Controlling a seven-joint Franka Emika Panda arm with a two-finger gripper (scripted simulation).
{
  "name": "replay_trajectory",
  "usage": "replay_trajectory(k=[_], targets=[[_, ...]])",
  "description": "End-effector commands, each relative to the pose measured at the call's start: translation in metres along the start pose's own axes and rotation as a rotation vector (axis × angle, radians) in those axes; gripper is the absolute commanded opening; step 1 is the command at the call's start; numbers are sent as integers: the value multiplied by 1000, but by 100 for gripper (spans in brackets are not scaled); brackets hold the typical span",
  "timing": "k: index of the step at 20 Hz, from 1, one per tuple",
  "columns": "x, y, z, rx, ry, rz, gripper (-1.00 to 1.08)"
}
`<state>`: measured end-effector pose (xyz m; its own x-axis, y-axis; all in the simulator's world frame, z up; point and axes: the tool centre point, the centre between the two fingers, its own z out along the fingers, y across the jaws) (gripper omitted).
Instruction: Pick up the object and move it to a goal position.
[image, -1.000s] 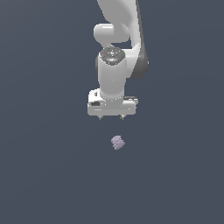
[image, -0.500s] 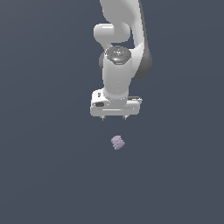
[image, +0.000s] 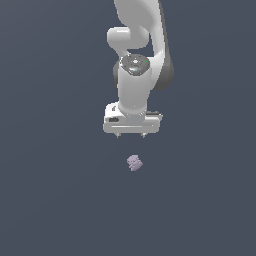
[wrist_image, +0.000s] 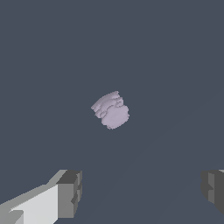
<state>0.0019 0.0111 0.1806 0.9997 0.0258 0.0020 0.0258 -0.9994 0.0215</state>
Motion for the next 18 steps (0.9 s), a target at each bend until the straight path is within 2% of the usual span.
replay_trajectory(k=[1, 9, 18], targets=[[1, 0, 2, 1, -1, 24, 100], [9, -3, 14, 9, -3, 161, 100], [21, -8, 36, 17, -7, 400, 100]])
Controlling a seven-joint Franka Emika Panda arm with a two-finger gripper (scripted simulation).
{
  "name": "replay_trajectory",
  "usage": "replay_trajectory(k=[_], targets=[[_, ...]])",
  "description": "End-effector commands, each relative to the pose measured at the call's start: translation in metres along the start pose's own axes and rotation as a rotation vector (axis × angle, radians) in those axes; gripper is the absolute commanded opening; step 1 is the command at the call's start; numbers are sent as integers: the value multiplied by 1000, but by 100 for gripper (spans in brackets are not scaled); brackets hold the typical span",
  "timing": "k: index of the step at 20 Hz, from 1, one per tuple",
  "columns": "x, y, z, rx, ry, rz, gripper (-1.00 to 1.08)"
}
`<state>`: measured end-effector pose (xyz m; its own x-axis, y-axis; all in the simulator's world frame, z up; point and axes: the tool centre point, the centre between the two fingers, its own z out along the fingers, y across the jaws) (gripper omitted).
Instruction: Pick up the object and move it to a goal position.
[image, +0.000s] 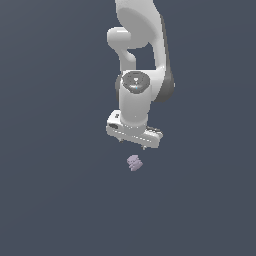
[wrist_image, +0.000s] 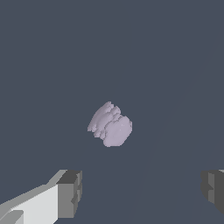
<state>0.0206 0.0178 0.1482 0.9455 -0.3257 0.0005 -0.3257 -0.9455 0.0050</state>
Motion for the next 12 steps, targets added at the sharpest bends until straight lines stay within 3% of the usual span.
replay_trajectory(k=[1, 12], targets=[[3, -2, 6, 2, -1, 70, 100], [14, -12, 35, 5, -4, 373, 100]])
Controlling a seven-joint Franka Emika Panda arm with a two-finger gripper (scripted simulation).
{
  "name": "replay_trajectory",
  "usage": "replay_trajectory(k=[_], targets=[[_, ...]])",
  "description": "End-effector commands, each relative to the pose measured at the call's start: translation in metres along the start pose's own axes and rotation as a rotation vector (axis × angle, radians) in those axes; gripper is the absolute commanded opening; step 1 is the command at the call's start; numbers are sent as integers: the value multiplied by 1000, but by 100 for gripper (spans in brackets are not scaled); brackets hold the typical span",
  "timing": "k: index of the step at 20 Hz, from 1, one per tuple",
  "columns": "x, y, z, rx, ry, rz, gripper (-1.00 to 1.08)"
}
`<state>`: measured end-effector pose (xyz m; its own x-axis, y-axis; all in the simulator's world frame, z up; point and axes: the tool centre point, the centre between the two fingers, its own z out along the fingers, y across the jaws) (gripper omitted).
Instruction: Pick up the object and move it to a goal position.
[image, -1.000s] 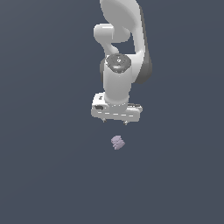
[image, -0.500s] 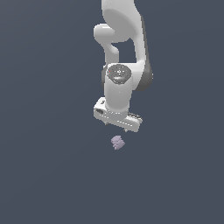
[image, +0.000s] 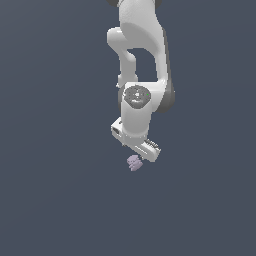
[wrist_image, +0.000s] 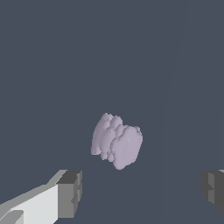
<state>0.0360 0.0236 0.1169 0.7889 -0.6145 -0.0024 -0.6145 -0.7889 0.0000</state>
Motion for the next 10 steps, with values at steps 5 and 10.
replay_trajectory(k=[5, 10], targets=[[4, -6, 16, 1, 0, 164, 100], [6, -10, 24, 1, 1, 251, 100]])
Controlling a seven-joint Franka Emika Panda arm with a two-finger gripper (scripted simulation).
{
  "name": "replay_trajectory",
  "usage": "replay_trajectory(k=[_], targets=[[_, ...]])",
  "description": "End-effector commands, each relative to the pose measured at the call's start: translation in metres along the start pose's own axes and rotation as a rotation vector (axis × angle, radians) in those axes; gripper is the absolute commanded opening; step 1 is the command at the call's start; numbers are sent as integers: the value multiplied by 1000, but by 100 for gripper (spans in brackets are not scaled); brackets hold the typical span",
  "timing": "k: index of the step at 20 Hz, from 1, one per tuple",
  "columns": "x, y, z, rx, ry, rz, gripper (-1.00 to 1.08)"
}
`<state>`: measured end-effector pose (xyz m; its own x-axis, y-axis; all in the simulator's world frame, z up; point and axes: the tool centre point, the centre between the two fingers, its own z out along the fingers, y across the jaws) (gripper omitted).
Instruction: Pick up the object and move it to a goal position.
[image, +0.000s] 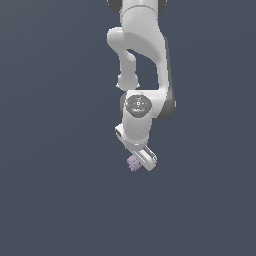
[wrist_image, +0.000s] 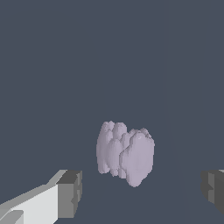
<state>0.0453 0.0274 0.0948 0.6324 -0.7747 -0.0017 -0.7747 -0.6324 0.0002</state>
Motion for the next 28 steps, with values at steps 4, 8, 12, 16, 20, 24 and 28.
replay_trajectory(k=[4, 8, 12, 16, 20, 24, 28], targets=[[1, -3, 7, 0, 1, 70, 100], [1, -4, 9, 0, 2, 92, 100], [1, -4, 9, 0, 1, 91, 100], [1, -4, 19, 0, 1, 91, 100], [1, -3, 41, 0, 1, 94, 100], [0, -3, 57, 0, 2, 95, 100], [2, -4, 59, 0, 2, 96, 100]])
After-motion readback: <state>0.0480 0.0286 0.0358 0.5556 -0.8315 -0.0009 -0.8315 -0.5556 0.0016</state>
